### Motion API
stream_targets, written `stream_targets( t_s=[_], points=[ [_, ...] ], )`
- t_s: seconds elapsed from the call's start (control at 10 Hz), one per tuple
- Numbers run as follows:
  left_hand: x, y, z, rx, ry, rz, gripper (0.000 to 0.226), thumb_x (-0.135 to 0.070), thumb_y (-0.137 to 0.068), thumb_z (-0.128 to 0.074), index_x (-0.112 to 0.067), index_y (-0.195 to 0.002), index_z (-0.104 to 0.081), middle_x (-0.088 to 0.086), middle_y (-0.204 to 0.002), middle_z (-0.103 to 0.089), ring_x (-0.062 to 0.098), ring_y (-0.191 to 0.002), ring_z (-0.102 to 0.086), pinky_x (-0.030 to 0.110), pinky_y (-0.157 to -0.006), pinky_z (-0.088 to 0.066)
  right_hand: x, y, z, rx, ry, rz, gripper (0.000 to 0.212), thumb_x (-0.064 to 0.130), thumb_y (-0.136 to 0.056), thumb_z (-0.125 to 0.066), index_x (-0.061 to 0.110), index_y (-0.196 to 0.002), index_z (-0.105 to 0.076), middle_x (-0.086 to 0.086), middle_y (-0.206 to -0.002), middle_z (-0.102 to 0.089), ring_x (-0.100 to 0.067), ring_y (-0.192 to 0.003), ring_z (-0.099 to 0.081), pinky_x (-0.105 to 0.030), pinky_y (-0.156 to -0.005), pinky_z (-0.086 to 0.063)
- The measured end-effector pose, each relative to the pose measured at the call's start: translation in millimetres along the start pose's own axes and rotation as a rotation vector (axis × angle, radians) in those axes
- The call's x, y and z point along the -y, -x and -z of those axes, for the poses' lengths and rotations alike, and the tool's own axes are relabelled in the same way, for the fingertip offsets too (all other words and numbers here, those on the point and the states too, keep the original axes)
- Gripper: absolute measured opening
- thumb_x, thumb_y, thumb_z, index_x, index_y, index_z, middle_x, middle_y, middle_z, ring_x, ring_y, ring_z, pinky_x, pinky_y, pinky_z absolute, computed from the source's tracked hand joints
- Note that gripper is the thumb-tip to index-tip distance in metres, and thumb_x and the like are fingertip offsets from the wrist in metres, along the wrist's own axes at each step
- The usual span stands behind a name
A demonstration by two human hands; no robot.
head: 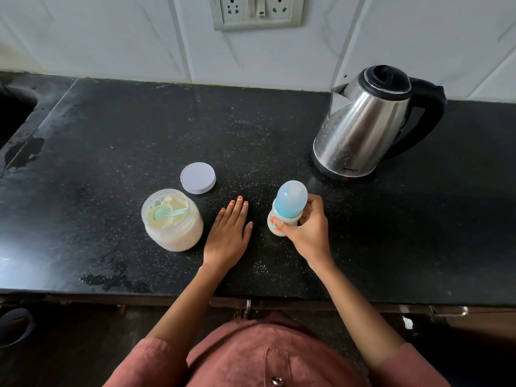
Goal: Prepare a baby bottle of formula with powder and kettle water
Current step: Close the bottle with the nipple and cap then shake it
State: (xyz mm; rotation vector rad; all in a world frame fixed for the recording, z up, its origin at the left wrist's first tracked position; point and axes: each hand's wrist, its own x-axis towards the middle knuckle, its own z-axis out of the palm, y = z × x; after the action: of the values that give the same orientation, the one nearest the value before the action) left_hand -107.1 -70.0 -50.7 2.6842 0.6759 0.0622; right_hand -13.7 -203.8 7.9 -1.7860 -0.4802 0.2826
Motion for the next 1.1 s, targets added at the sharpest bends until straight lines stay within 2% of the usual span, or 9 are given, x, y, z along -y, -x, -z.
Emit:
stream_targets(
  t_s=[0.2, 0.4, 0.5, 0.6, 0.7, 0.8, 0.9, 1.0, 1.1],
  points=[
    [1, -1, 1, 0.003, 0.013, -0.003, 0.053, -0.036, -0.1, -0.022, -0.019, -0.147, -0.004, -0.004, -0.156, 0.003, 0.008, -0.143, 0.006, 0.022, -0.11, 0.01, -10, -4, -4, 0.031, 0.02, 0.011, 0.063, 0.004, -0.06, -0.083, 0.019, -0.105, -0.042, 0.003, -0.11, -0.049, -0.009, -0.101, -0.05, -0.001, -0.071, -0.043],
    [2, -2, 1, 0.005, 0.052, -0.009, 0.053, -0.035, -0.1, -0.026, -0.018, -0.147, -0.008, -0.003, -0.156, 0.001, 0.01, -0.143, 0.004, 0.024, -0.112, 0.008, -21, -6, -4, 0.05, -0.003, -0.011, 0.066, 0.005, -0.06, -0.083, 0.022, -0.109, -0.041, 0.019, -0.106, -0.047, -0.001, -0.099, -0.052, -0.007, -0.077, -0.046],
    [2, -4, 3, -0.018, 0.101, -0.011, 0.053, -0.033, -0.099, -0.034, -0.016, -0.146, -0.018, 0.001, -0.156, -0.007, 0.013, -0.144, -0.001, 0.025, -0.113, 0.005, -28, -6, -1, 0.104, 0.02, -0.027, 0.067, 0.007, -0.062, -0.082, 0.021, -0.115, -0.044, 0.014, -0.11, -0.051, -0.005, -0.104, -0.051, -0.016, -0.087, -0.045],
    [-2, -6, 6, -0.056, 0.209, -0.057, 0.052, -0.029, -0.095, -0.047, -0.015, -0.142, -0.031, 0.003, -0.153, -0.023, 0.013, -0.143, -0.012, 0.021, -0.112, 0.0, -36, -4, 6, 0.192, 0.059, -0.058, 0.067, 0.01, -0.064, -0.081, 0.015, -0.122, -0.049, 0.007, -0.118, -0.054, -0.011, -0.114, -0.052, -0.023, -0.096, -0.043],
    [-13, -5, 10, 0.002, 0.532, -0.064, 0.057, -0.022, -0.086, -0.063, -0.016, -0.138, -0.039, 0.002, -0.145, -0.04, 0.009, -0.136, -0.028, 0.018, -0.109, -0.017, -41, -2, 12, 0.237, 0.102, -0.079, 0.067, 0.011, -0.066, -0.08, 0.014, -0.125, -0.049, 0.006, -0.123, -0.054, -0.01, -0.118, -0.05, -0.021, -0.098, -0.039],
    [-23, -5, 11, 0.033, 0.78, -0.038, 0.063, -0.013, -0.078, -0.071, -0.014, -0.135, -0.043, -0.003, -0.137, -0.048, 0.004, -0.126, -0.042, 0.016, -0.105, -0.032, -41, -3, 14, 0.23, 0.152, -0.054, 0.063, 0.013, -0.067, -0.08, 0.013, -0.124, -0.052, 0.002, -0.124, -0.058, -0.01, -0.117, -0.052, -0.022, -0.098, -0.041],
    [-32, -7, 14, 0.053, 0.94, 0.011, 0.066, -0.003, -0.075, -0.072, -0.01, -0.134, -0.044, -0.011, -0.126, -0.049, -0.003, -0.118, -0.046, 0.007, -0.097, -0.036, -39, -5, 14, 0.209, 0.186, -0.016, 0.057, 0.015, -0.066, -0.081, 0.01, -0.117, -0.059, 0.008, -0.113, -0.06, -0.01, -0.112, -0.056, -0.018, -0.094, -0.044],
    [-36, -12, 14, 0.04, 0.952, 0.01, 0.066, 0.001, -0.073, -0.073, -0.011, -0.132, -0.045, -0.014, -0.119, -0.052, -0.006, -0.113, -0.048, 0.005, -0.092, -0.038, -39, -9, 13, 0.191, 0.233, 0.018, 0.055, 0.013, -0.064, -0.082, 0.008, -0.115, -0.062, 0.004, -0.11, -0.064, -0.006, -0.106, -0.056, -0.001, -0.086, -0.04],
    [-36, -23, 18, 0.033, 0.981, 0.04, 0.066, 0.001, -0.073, -0.073, -0.013, -0.131, -0.047, -0.013, -0.117, -0.055, -0.003, -0.112, -0.051, 0.009, -0.096, -0.04, -35, -22, 11, 0.204, 0.25, 0.021, 0.055, 0.014, -0.065, -0.082, 0.009, -0.115, -0.062, 0.0, -0.112, -0.066, -0.003, -0.104, -0.055, 0.002, -0.084, -0.038]
  ],
)
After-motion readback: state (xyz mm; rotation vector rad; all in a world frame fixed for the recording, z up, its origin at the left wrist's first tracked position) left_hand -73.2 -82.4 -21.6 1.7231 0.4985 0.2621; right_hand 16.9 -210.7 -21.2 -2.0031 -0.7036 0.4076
